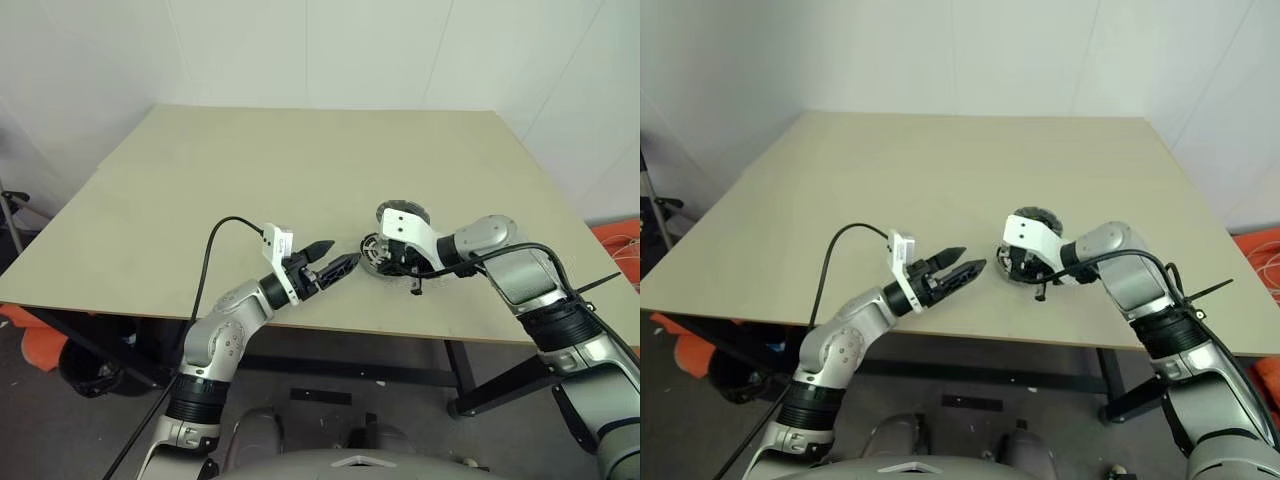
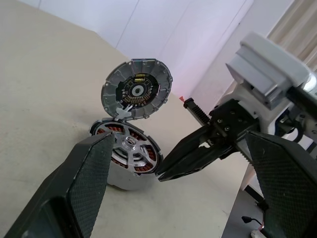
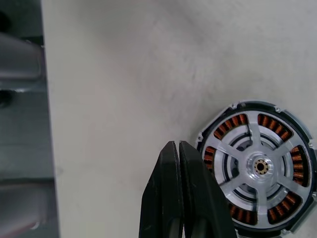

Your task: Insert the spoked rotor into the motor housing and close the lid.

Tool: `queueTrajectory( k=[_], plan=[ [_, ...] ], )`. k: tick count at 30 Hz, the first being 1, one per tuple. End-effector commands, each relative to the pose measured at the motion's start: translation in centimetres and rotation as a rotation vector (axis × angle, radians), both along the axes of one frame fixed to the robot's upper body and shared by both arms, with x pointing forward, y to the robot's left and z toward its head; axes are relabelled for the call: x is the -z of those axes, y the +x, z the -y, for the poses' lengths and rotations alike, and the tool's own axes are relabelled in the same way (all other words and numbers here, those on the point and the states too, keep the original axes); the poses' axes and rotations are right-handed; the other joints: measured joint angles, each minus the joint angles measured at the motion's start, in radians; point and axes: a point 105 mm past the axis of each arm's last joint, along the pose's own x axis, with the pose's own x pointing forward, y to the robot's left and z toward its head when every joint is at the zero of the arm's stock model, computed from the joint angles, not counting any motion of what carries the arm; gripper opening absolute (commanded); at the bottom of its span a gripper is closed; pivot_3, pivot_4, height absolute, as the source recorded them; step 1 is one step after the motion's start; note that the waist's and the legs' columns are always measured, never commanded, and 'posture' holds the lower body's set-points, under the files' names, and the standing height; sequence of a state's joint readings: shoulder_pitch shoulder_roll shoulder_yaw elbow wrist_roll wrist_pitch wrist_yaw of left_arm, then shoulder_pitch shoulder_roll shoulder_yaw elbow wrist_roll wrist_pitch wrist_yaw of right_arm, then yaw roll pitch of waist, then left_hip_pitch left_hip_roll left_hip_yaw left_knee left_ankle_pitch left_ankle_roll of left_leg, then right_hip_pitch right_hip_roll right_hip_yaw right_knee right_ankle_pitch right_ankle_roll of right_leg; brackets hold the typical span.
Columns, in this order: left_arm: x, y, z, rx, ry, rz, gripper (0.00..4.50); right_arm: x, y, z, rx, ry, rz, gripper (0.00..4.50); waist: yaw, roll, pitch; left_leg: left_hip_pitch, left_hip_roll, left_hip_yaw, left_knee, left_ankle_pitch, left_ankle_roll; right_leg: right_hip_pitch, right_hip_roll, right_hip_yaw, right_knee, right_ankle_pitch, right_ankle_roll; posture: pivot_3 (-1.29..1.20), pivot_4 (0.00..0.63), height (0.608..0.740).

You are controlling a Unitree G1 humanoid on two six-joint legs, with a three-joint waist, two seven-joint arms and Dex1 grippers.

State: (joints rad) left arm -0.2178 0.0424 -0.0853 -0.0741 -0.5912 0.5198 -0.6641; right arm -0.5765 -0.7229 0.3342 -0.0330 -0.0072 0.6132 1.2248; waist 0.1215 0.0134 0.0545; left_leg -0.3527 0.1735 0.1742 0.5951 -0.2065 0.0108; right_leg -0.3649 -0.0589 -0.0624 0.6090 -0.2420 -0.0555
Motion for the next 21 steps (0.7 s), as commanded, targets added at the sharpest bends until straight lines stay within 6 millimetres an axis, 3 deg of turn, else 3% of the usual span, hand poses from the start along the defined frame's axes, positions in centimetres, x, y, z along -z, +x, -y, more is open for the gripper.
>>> queueTrajectory(
  k=[1, 3, 9, 13, 16, 21],
  plan=[
    [-1.4, -0.1, 0.2, 0.010, -0.027, 0.051, 4.50, -2.5, -0.6, 0.0, -0.001, 0.012, 0.032, 0.04, 0.001, 0.000, 0.000, 0.000, 0.000, 0.000, 0.000, 0.000, 0.000, 0.000, 0.000, 0.000, 0.000, 0.000, 0.000, 0.00, 0.000, 0.740],
    [-1.6, -0.1, 0.3, 0.013, -0.030, 0.052, 4.50, -2.6, -1.0, 0.2, -0.017, -0.014, 0.046, 0.04, 0.002, 0.000, 0.000, 0.000, 0.000, 0.000, 0.000, 0.000, 0.000, 0.000, 0.000, 0.000, 0.000, 0.000, 0.000, 0.00, 0.000, 0.740],
    [-1.9, -0.1, 0.4, 0.019, -0.036, 0.052, 4.50, -2.3, 1.0, 0.9, -0.001, -0.061, 0.189, 0.04, 0.000, 0.000, 0.000, 0.001, 0.000, 0.000, 0.000, 0.000, -0.001, 0.000, 0.000, 0.000, 0.000, 0.000, 0.001, 0.00, 0.000, 0.740],
    [-1.6, 0.0, 0.3, 0.015, -0.037, 0.046, 4.50, -1.8, 1.2, 1.0, -0.031, -0.080, 0.200, 0.04, 0.000, 0.000, 0.000, 0.001, 0.000, 0.000, 0.000, 0.000, -0.001, 0.001, 0.000, 0.000, 0.000, 0.000, 0.001, 0.00, 0.000, 0.740],
    [-1.4, 0.0, 0.2, 0.012, -0.036, 0.045, 4.50, -1.3, 1.3, 0.8, -0.050, -0.091, 0.196, 0.64, -0.001, 0.000, 0.000, 0.000, 0.000, 0.000, 0.000, 0.000, -0.001, 0.000, 0.000, 0.000, 0.000, 0.000, 0.000, 0.00, 0.000, 0.740],
    [-1.1, 0.0, 0.2, 0.009, -0.035, 0.043, 4.50, -0.8, 2.1, 0.9, -0.040, -0.113, 0.232, 2.30, -0.001, 0.000, 0.000, 0.000, 0.000, 0.000, 0.000, 0.000, -0.001, 0.000, 0.000, 0.000, 0.000, 0.000, 0.000, 0.00, 0.000, 0.740]
  ],
)
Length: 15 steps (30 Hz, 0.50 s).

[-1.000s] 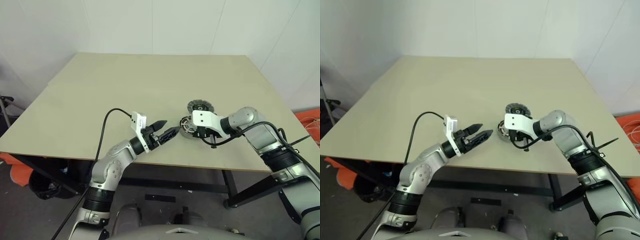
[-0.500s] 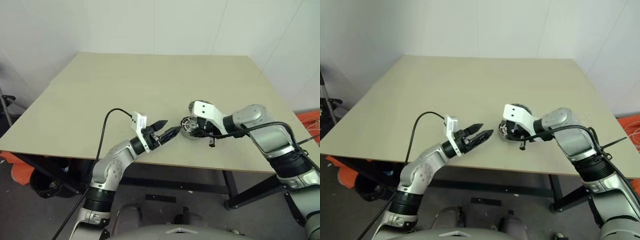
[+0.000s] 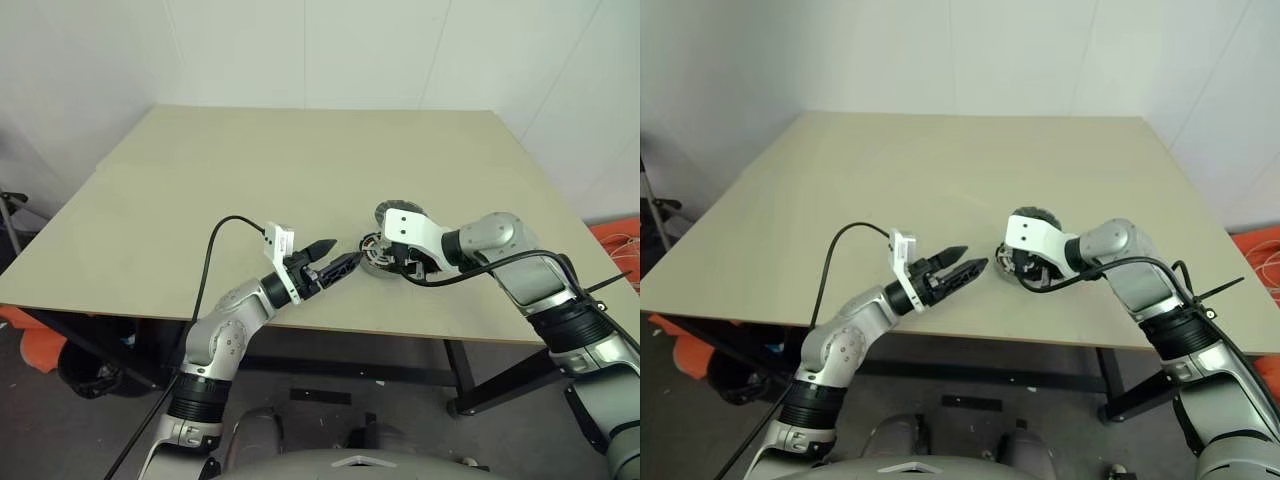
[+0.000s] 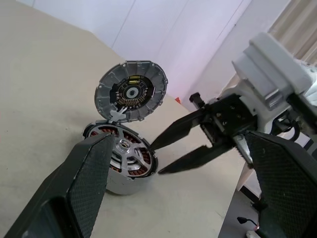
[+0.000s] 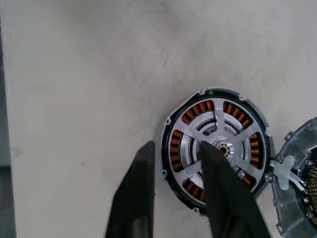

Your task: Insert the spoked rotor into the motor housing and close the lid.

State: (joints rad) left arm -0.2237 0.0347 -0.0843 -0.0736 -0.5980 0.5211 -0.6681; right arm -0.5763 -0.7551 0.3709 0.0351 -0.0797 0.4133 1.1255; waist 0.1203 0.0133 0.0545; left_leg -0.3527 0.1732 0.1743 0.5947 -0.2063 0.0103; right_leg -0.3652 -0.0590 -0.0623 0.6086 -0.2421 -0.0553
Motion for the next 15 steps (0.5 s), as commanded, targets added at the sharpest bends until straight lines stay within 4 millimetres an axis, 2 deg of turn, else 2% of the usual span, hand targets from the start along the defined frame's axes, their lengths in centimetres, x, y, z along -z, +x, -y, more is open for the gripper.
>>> queueTrajectory(
  k=[1, 15],
  plan=[
    [-0.8, -0.1, -0.1, 0.000, -0.020, 0.038, 4.50, -1.2, 0.6, -0.3, -0.023, -0.008, 0.054, 2.57, 0.000, 0.000, 0.000, 0.000, 0.000, 0.000, 0.000, 0.000, 0.000, 0.000, 0.000, 0.000, 0.000, 0.000, 0.000, 0.00, 0.000, 0.740],
    [-0.6, -0.1, -0.3, -0.004, -0.017, 0.038, 4.50, 0.6, -0.5, -0.3, -0.071, -0.039, -0.036, 2.57, 0.000, 0.000, 0.000, 0.000, 0.000, 0.000, 0.000, 0.000, 0.000, 0.000, 0.000, 0.000, 0.000, 0.000, 0.000, 0.00, 0.000, 0.740]
  ],
)
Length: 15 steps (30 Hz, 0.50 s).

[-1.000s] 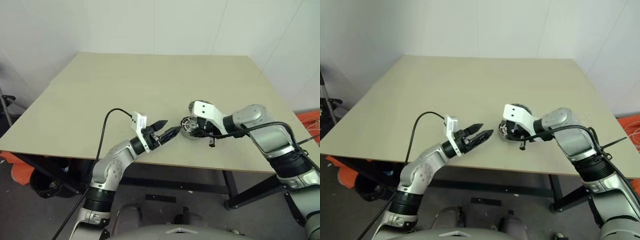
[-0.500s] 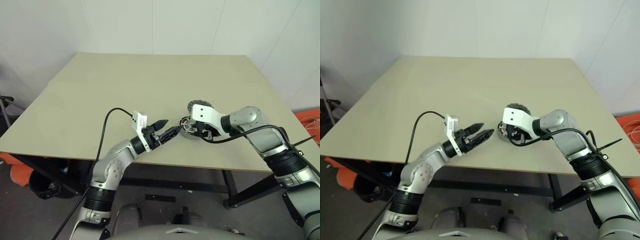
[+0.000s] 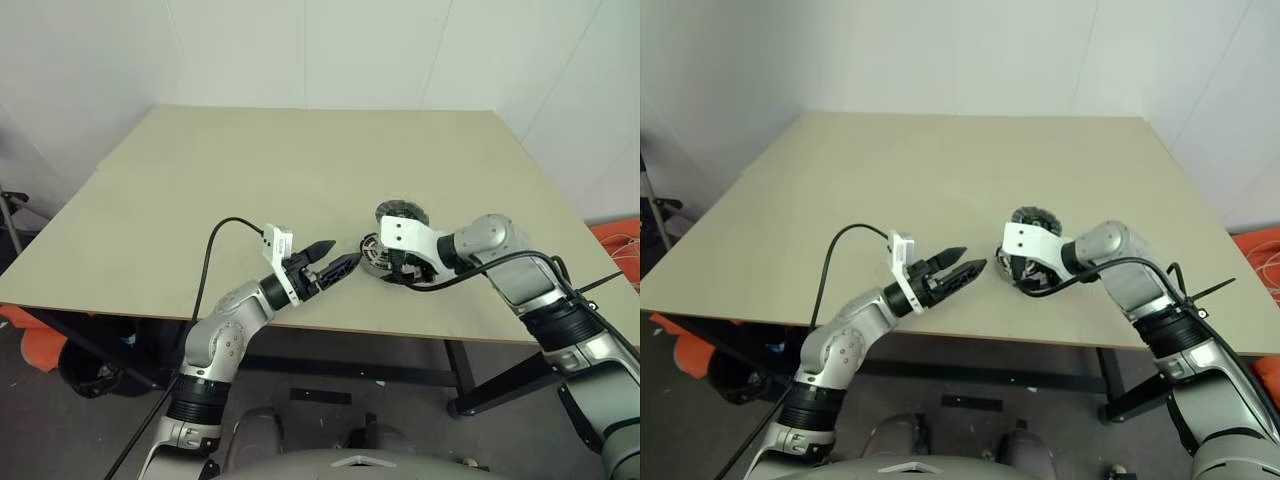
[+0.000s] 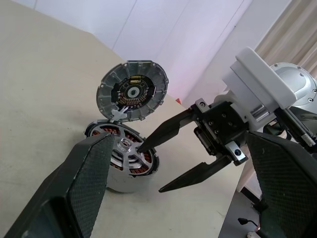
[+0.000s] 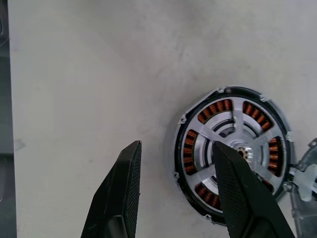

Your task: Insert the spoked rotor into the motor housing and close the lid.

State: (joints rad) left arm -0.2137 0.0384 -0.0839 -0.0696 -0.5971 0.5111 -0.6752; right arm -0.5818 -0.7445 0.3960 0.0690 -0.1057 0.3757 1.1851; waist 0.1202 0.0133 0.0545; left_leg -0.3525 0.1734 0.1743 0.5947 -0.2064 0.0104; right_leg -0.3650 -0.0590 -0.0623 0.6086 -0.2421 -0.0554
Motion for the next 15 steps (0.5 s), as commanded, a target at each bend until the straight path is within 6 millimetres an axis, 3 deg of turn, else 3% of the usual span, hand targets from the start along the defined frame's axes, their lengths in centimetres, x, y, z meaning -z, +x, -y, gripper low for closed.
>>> queueTrajectory(
  k=[1, 15],
  plan=[
    [-0.9, 0.0, -0.2, -0.001, -0.016, 0.040, 4.50, -0.3, 0.0, -0.1, -0.017, -0.007, 0.011, 2.57, 0.000, 0.000, 0.000, 0.000, 0.000, 0.000, 0.000, 0.000, 0.000, 0.000, 0.000, 0.000, 0.000, 0.000, 0.000, 0.00, 0.000, 0.740],
    [-1.4, 0.0, -0.1, -0.004, -0.020, 0.049, 4.50, 0.6, 1.0, 0.5, 0.020, -0.028, -0.021, 2.57, -0.010, 0.000, 0.000, 0.001, 0.000, 0.000, 0.000, 0.000, 0.000, 0.001, 0.000, 0.000, 0.000, 0.000, 0.000, 0.00, 0.000, 0.740]
  ],
)
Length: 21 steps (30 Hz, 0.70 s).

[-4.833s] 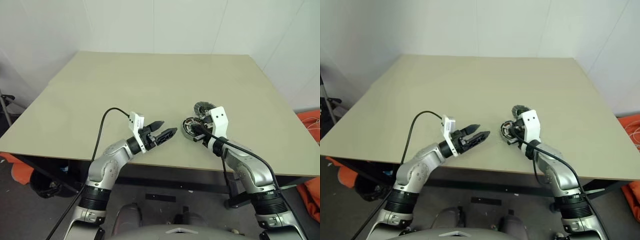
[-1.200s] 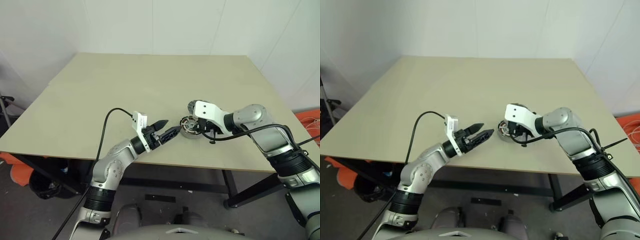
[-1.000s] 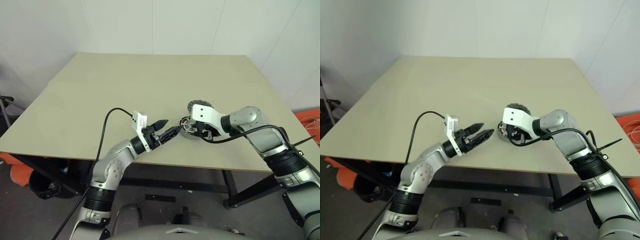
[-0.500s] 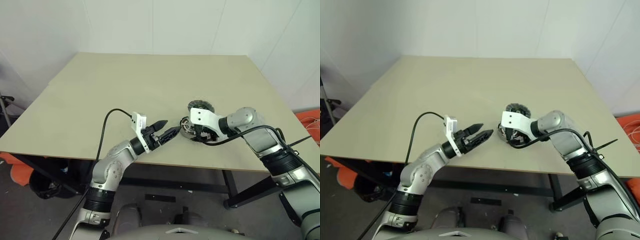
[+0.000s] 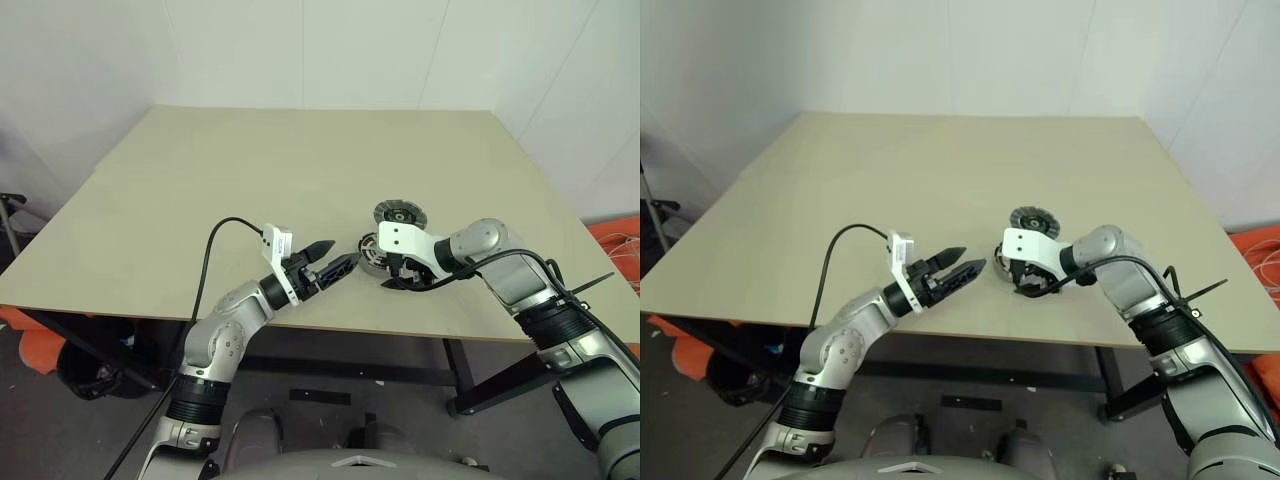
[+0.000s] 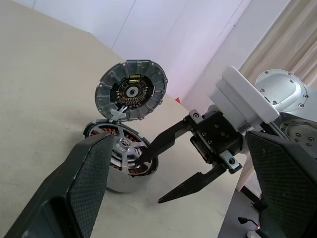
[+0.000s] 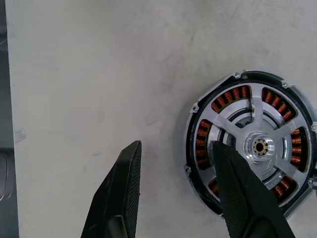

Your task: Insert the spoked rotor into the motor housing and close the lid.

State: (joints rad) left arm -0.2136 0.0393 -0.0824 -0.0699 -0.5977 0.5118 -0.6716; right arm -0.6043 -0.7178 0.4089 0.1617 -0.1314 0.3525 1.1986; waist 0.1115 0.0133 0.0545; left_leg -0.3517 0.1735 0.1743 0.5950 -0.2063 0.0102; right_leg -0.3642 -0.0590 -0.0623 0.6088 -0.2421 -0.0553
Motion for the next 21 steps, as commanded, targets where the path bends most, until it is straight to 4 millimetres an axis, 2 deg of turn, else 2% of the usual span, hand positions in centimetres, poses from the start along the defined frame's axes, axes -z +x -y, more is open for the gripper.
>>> queueTrajectory(
  k=[1, 2, 9, 10, 21],
  plan=[
    [-1.50, -0.09, -0.03, 0.000, -0.021, 0.051, 4.50, -0.42, 0.59, 0.06, 0.003, -0.012, 0.019, 2.57, -0.002, 0.000, 0.000, 0.000, 0.000, 0.000, 0.000, 0.000, 0.000, 0.000, 0.000, 0.000, 0.000, 0.000, 0.000, 0.00, 0.000, 0.740],
    [-1.55, -0.08, -0.03, -0.001, -0.022, 0.052, 4.50, -0.45, 0.69, 0.08, 0.007, -0.012, 0.022, 2.57, -0.005, 0.000, 0.000, 0.000, 0.000, 0.000, 0.000, 0.000, 0.000, 0.000, 0.000, 0.000, 0.000, 0.000, 0.000, 0.00, 0.000, 0.740],
    [-1.89, 0.05, 0.06, -0.002, -0.025, 0.056, 4.50, -0.72, 1.04, 0.13, 0.018, -0.009, 0.038, 0.26, -0.015, 0.000, 0.000, 0.000, 0.000, 0.000, 0.000, 0.000, 0.000, 0.000, 0.000, 0.000, 0.000, 0.000, 0.000, 0.00, 0.000, 0.740],
    [-1.89, 0.08, 0.07, -0.002, -0.025, 0.057, 4.50, -0.77, 1.07, 0.15, 0.019, -0.008, 0.039, 0.04, -0.015, 0.000, 0.000, 0.000, 0.000, 0.000, 0.000, 0.000, 0.000, 0.001, 0.000, 0.000, 0.000, 0.000, 0.000, 0.00, 0.000, 0.740],
    [-1.15, 0.29, -0.10, -0.001, -0.031, 0.050, 4.50, -1.37, 1.10, -0.12, 0.036, 0.025, 0.053, 0.04, -0.016, 0.000, 0.000, 0.000, 0.000, 0.000, 0.000, 0.000, 0.000, 0.001, 0.000, 0.000, 0.000, 0.000, 0.000, 0.00, 0.000, 0.740]
  ],
)
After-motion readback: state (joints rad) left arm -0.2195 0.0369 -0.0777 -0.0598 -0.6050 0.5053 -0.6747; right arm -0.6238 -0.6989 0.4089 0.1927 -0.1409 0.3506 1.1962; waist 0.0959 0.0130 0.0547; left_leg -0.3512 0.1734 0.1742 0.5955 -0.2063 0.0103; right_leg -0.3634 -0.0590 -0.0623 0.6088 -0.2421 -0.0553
